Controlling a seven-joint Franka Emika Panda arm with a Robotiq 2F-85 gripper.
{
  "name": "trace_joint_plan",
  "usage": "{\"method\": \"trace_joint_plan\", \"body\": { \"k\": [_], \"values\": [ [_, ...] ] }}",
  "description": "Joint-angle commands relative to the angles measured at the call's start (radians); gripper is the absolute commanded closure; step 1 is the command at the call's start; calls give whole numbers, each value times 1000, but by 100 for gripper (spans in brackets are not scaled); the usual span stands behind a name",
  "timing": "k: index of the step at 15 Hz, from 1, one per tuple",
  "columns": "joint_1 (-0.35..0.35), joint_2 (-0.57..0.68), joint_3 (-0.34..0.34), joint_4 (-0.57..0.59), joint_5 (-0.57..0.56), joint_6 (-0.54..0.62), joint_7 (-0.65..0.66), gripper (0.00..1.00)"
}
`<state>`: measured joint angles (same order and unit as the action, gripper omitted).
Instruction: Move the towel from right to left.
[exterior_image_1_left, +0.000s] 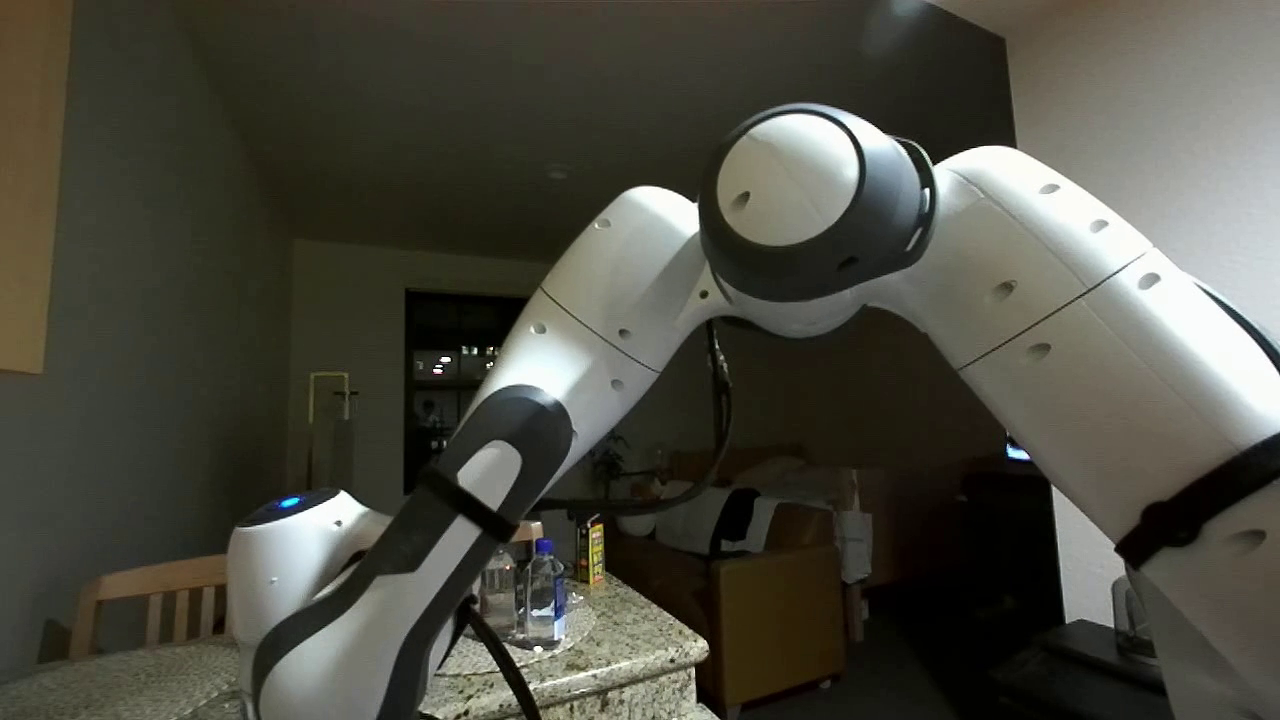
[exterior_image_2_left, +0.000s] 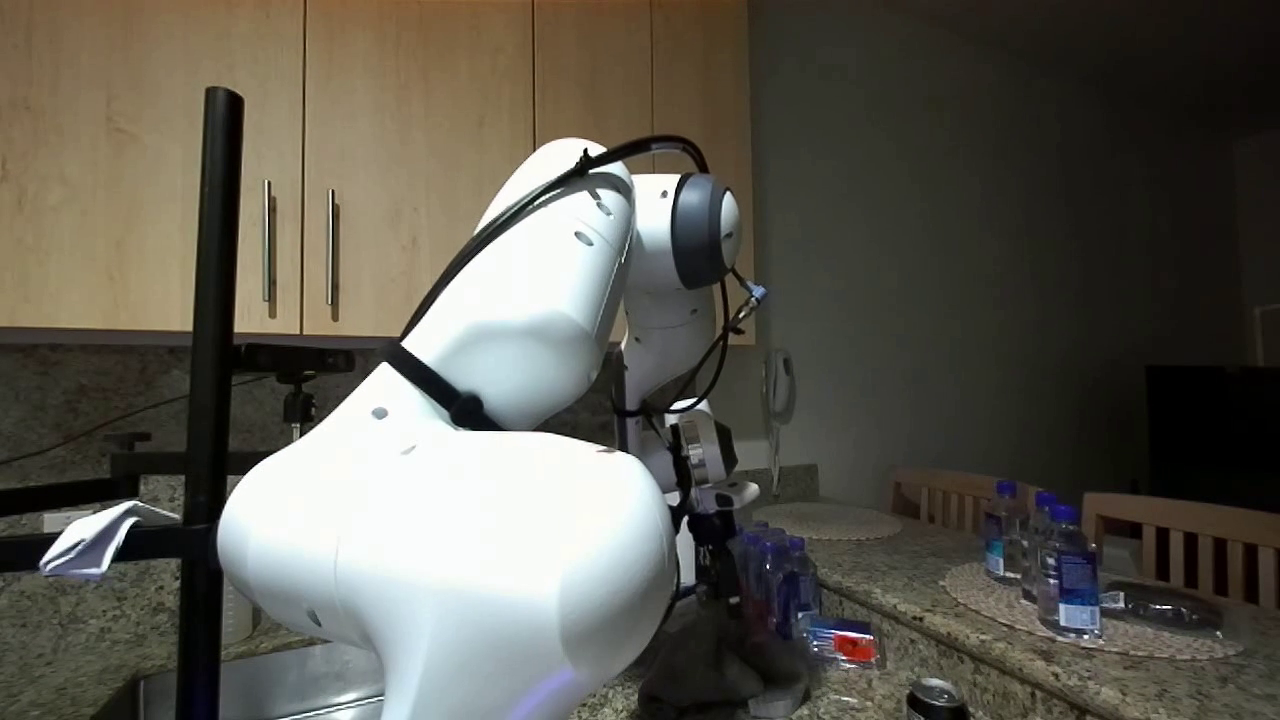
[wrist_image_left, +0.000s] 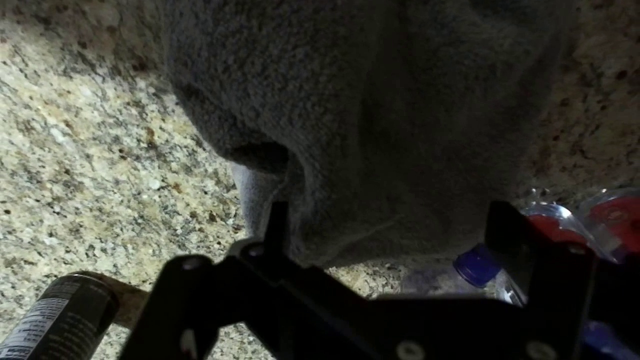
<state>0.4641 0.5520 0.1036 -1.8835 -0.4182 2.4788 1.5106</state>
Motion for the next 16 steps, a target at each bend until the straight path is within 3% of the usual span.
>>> {"method": "trace_joint_plan", "body": {
  "k": [1, 4, 10, 16],
  "values": [
    [-9, -61, 9, -19, 66, -58, -84, 0],
    [-26, -101, 27, -22, 99, -117, -163, 0],
    [-83, -177, 84, 1, 262, -296, -468, 0],
    [-88, -262, 84, -4, 266, -385, -605, 0]
  ]
}}
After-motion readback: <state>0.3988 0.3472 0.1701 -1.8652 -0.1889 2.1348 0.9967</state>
